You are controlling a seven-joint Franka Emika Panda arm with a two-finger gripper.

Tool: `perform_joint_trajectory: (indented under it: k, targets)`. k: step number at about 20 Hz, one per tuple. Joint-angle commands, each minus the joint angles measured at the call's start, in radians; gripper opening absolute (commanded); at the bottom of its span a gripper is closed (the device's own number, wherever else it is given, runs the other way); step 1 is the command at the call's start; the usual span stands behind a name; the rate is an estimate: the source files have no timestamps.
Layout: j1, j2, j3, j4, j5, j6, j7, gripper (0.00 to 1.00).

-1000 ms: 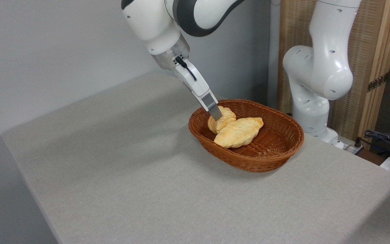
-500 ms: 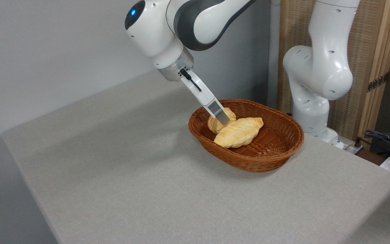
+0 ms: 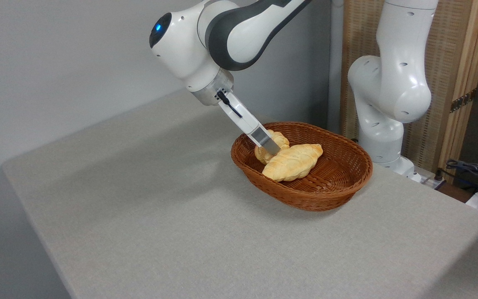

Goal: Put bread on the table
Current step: 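Close the gripper on the smaller bread roll, then lift the bread roll out of the basket and carry it beside the basket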

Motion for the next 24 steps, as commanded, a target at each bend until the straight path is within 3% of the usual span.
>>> perform_joint_trajectory:
  k: [1,8,17,24]
  targets:
    - [-0.005,0.002,0.008,0.011,-0.017,-0.008,0.015,0.28]
    - [-0.005,0.002,0.008,0.014,-0.017,-0.011,0.017,0.27]
    - [-0.003,-0.001,0.009,0.023,-0.015,-0.023,0.032,0.19]
    - [-0.003,-0.016,0.02,0.098,-0.009,-0.103,0.086,0.2]
